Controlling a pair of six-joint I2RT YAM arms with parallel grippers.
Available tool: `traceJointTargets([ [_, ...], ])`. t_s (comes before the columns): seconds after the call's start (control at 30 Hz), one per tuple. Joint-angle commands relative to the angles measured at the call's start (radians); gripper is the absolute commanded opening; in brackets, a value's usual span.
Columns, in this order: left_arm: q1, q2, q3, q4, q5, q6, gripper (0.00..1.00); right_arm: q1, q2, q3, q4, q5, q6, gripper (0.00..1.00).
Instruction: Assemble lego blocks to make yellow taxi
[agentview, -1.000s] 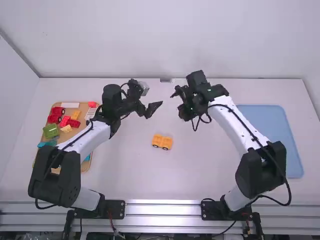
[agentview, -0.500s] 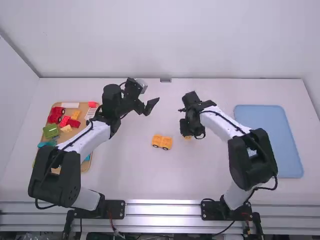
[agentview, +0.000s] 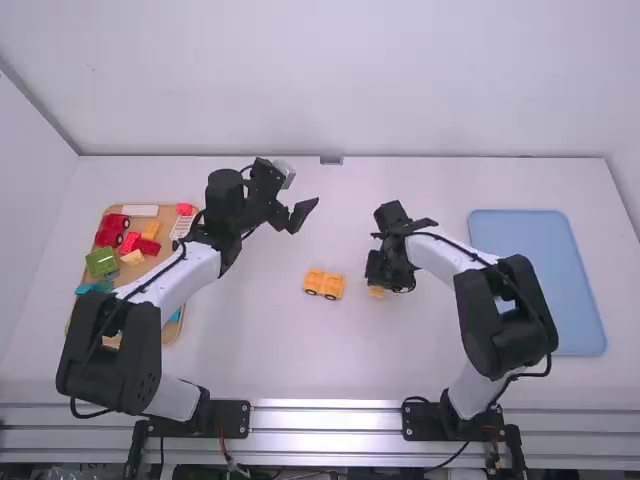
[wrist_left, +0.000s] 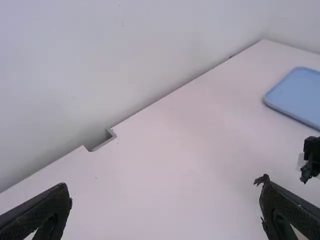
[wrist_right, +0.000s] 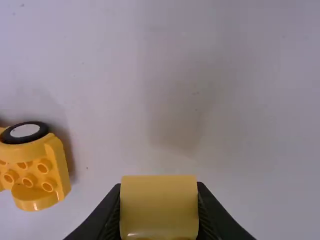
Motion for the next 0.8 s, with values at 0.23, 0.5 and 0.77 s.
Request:
traceJointTargets([
  [0.23, -0.004, -0.002, -0.005, 0.011, -0.004, 0.009, 0.99, -0.066, 0.072, 0.089, -0.083, 0.005, -0.013, 0.08],
  [0.5, -0.004, -0.001, -0.007, 0.006, -0.003, 0.006, 0.99, -0.032, 0.197, 0.204, -0.108, 0.015, -0.032, 0.00],
  [0.77, -0.004, -0.001, -0.007, -0.011, -0.007, 0.010, 0.99, -0.053, 0.201, 0.208, -0.081, -0.020, 0.355, 0.00],
])
